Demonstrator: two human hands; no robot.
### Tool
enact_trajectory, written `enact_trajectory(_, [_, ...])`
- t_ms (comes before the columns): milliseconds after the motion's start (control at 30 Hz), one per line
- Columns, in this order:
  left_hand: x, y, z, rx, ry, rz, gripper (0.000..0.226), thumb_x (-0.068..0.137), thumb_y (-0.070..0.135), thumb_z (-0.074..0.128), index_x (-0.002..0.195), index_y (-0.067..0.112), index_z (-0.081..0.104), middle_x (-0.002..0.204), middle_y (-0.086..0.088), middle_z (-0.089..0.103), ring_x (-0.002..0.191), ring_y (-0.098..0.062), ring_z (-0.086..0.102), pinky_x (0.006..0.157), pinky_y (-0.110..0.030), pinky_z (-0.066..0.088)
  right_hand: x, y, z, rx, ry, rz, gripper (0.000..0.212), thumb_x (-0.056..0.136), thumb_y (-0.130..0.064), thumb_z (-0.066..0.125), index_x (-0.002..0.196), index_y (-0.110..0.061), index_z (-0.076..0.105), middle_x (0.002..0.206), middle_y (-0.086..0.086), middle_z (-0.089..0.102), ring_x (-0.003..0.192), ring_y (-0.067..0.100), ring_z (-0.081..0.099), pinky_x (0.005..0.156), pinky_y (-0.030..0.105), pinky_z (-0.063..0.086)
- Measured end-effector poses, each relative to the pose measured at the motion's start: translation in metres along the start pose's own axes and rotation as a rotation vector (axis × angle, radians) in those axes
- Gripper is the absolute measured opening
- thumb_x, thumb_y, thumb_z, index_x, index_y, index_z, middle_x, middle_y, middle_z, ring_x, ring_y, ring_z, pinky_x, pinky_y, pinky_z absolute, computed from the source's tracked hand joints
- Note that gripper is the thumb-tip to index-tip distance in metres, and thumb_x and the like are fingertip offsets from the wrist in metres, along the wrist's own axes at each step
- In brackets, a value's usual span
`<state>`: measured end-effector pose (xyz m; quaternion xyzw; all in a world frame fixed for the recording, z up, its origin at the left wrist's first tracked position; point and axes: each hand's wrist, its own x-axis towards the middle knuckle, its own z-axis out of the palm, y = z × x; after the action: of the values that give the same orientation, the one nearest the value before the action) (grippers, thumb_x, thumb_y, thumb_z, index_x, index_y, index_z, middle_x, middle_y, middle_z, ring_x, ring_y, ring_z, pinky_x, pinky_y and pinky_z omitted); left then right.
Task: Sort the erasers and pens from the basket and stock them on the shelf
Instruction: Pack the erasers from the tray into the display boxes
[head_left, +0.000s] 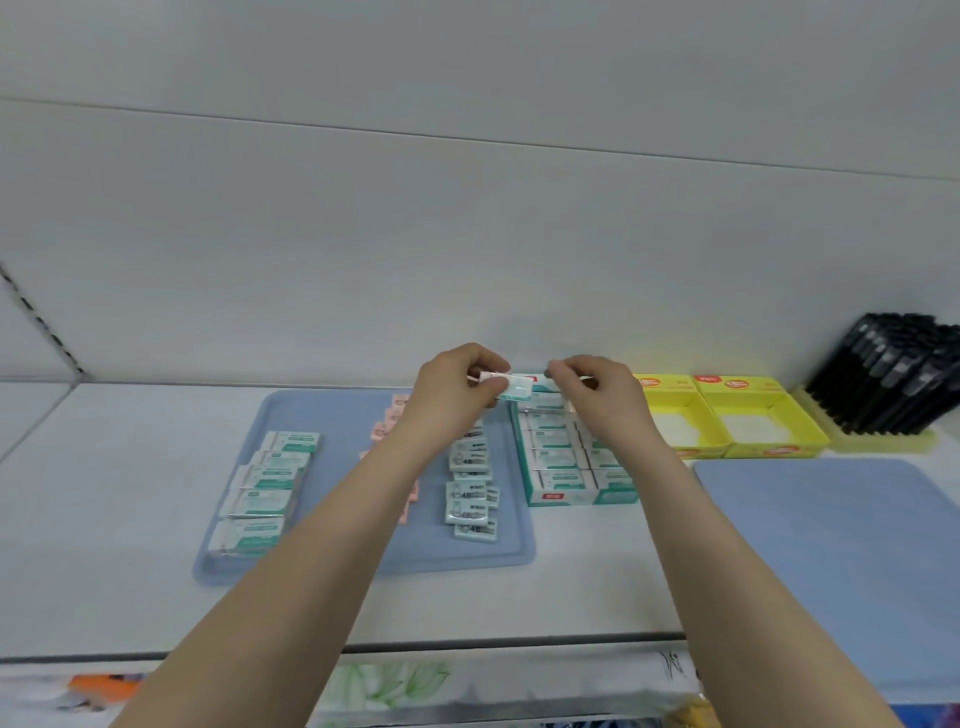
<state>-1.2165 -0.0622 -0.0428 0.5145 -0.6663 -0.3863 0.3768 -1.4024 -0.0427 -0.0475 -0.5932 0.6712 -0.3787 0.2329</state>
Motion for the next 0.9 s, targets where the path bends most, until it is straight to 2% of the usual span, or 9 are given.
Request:
enact_trajectory(67, [0.006, 0.007, 0.016, -0.024, -0.007, 0.007, 0.011, 0.089, 0.014, 0.066, 0.098, 0.020, 0.066, 0.091, 0.002, 0.065, 0.071, -0.011, 0.069, 0.066, -0.014, 0.052, -0.003, -0.003, -0.010, 0.273, -0.142, 0.026, 0.010, 0.091, -0.022, 0.067, 0.099, -0.018, 0.071, 0.083, -0.003, 0.068, 0.076, 0.011, 0.065, 0.067, 0.026, 0.052])
enact_trajectory(133, [0.012, 0.012, 0.031, -0.020, -0.005, 0.009, 0.015, 0.089, 0.017, 0.066, 0.104, 0.018, 0.066, 0.094, 0.002, 0.064, 0.077, -0.012, 0.068, 0.074, -0.020, 0.054, 0.002, 0.007, -0.022, 0.313, -0.158, 0.016, 0.014, 0.086, -0.008, 0.070, 0.097, -0.016, 0.069, 0.080, 0.005, 0.064, 0.069, 0.012, 0.061, 0.065, 0.026, 0.052])
enact_trajectory(233, [0.021, 0.006, 0.044, 0.253, -0.015, 0.062, 0.027, 0.089, 0.023, 0.065, 0.116, 0.020, 0.064, 0.107, 0.002, 0.065, 0.096, -0.013, 0.061, 0.088, -0.026, 0.048, 0.015, 0.027, -0.041, 0.072, -0.001, 0.043, 0.012, 0.079, -0.015, 0.072, 0.084, -0.026, 0.069, 0.074, 0.000, 0.066, 0.068, 0.019, 0.063, 0.072, 0.039, 0.056])
enact_trajectory(367, [0.025, -0.007, 0.054, 0.561, -0.095, 0.127, 0.037, 0.089, 0.025, 0.065, 0.126, 0.018, 0.062, 0.123, -0.006, 0.058, 0.111, -0.024, 0.051, 0.093, -0.031, 0.040, 0.017, 0.040, -0.052, -0.148, -0.024, 0.095, 0.012, 0.084, -0.013, 0.068, 0.087, -0.024, 0.069, 0.082, 0.006, 0.072, 0.074, 0.027, 0.067, 0.074, 0.041, 0.055])
enact_trajectory(467, [0.025, -0.012, 0.059, 0.603, -0.065, 0.140, 0.038, 0.090, 0.027, 0.063, 0.127, 0.019, 0.061, 0.122, -0.005, 0.055, 0.111, -0.025, 0.046, 0.091, -0.030, 0.037, 0.018, 0.041, -0.041, -0.230, -0.055, 0.043, 0.011, 0.085, -0.015, 0.068, 0.090, -0.025, 0.070, 0.088, 0.004, 0.071, 0.082, 0.025, 0.066, 0.076, 0.038, 0.054])
enact_trajectory(567, [0.027, -0.011, 0.060, 0.633, -0.049, 0.157, 0.034, 0.090, 0.028, 0.064, 0.123, 0.019, 0.063, 0.120, -0.005, 0.056, 0.109, -0.024, 0.047, 0.090, -0.030, 0.037, 0.020, 0.043, -0.032, -0.380, -0.066, -0.030, 0.017, 0.087, -0.024, 0.069, 0.104, -0.022, 0.072, 0.103, 0.002, 0.063, 0.089, 0.020, 0.061, 0.082, 0.033, 0.048])
enact_trajectory(700, [0.027, -0.011, 0.059, 0.652, -0.033, 0.168, 0.030, 0.089, 0.029, 0.066, 0.118, 0.021, 0.065, 0.116, -0.004, 0.058, 0.106, -0.024, 0.050, 0.087, -0.030, 0.039, 0.019, 0.045, -0.026, -0.479, -0.111, -0.103, 0.030, 0.087, -0.031, 0.070, 0.114, -0.022, 0.072, 0.111, 0.003, 0.055, 0.093, 0.017, 0.054, 0.076, 0.025, 0.035])
enact_trajectory(800, [0.025, -0.012, 0.057, 0.651, -0.034, 0.176, 0.029, 0.089, 0.027, 0.065, 0.117, 0.020, 0.066, 0.116, -0.004, 0.059, 0.106, -0.024, 0.052, 0.086, -0.029, 0.038, 0.018, 0.043, -0.022, -0.543, -0.093, -0.144, 0.030, 0.088, -0.030, 0.068, 0.116, -0.020, 0.072, 0.113, 0.004, 0.058, 0.102, 0.022, 0.056, 0.078, 0.026, 0.037])
enact_trajectory(900, [0.021, -0.010, 0.050, 0.671, -0.060, 0.187, 0.030, 0.091, 0.026, 0.062, 0.121, 0.021, 0.065, 0.122, -0.002, 0.059, 0.109, -0.022, 0.053, 0.088, -0.028, 0.038, 0.018, 0.038, -0.018, -0.597, -0.077, -0.164, 0.028, 0.089, -0.030, 0.067, 0.115, -0.020, 0.072, 0.112, 0.003, 0.062, 0.101, 0.022, 0.058, 0.080, 0.030, 0.041])
